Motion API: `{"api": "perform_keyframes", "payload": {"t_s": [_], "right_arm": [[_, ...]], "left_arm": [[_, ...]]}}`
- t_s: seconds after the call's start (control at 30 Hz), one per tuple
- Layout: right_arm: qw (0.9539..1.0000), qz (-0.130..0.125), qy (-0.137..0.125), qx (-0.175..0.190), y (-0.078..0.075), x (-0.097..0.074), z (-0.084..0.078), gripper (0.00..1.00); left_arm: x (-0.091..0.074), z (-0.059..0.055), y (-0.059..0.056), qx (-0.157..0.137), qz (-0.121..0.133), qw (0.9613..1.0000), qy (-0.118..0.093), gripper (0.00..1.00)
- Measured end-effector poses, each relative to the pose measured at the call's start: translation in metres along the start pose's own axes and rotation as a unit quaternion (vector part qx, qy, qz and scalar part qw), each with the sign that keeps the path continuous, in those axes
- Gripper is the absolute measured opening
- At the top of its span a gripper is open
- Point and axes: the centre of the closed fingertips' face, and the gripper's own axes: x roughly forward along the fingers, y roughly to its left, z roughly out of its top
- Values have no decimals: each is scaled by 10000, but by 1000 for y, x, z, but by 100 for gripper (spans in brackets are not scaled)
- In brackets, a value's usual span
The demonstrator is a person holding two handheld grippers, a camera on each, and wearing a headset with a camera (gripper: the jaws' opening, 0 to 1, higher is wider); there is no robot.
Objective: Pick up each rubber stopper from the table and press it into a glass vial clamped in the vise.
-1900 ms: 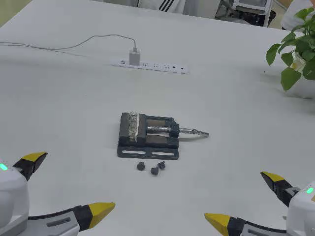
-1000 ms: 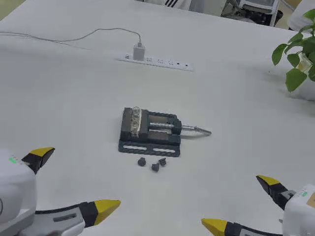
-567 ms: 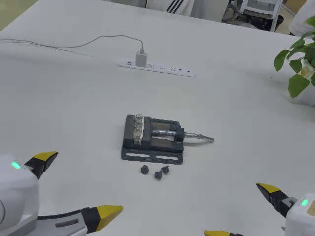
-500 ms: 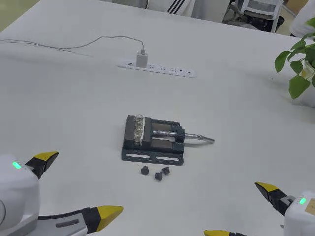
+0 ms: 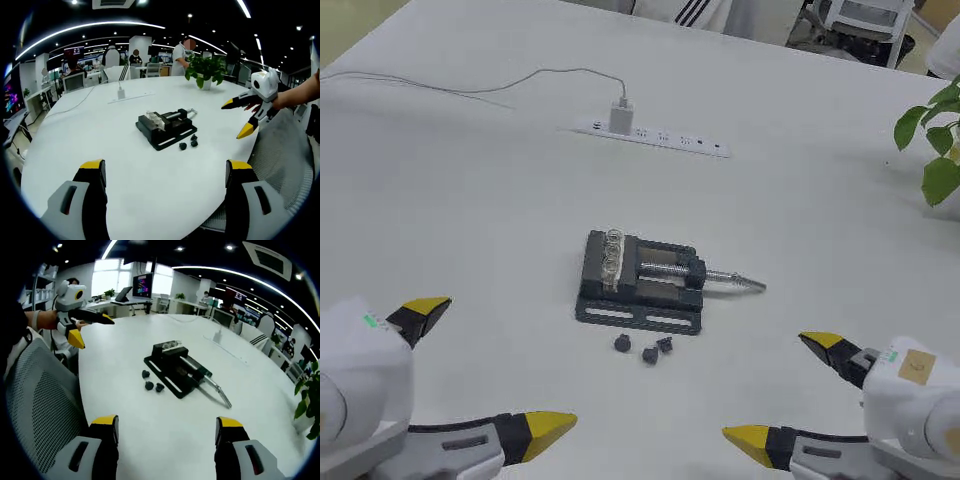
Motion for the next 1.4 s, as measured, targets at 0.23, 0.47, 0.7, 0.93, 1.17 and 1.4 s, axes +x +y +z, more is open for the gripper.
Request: {"api": "perform_keyframes", "payload": {"t_s": [0.23, 0.47, 0.7, 0.93, 1.17, 1.4], "right_arm": [[9982, 381, 15, -470, 11, 20, 15, 71], [9948, 681, 66, -752, 19, 34, 19, 63], [9919, 912, 85, -884, 27, 48, 22, 55], [9888, 1054, 121, -1048, 32, 61, 24, 48], [9852, 1186, 122, -1232, 40, 70, 28, 38], [9814, 1237, 198, -1455, 41, 79, 26, 30]], "left_arm": [[-2, 0, 1, -5, 17, 10000, -15, 99], [-2, 0, 0, -11, 6, 10000, -7, 99], [0, 1, 0, -9, -11, 10000, 10, 99], [0, 0, 2, -25, -1, 10000, 24, 99], [0, -2, 0, -51, -13, 10000, 33, 99], [-1, -2, 1, -56, -14, 10000, 18, 99]]}}
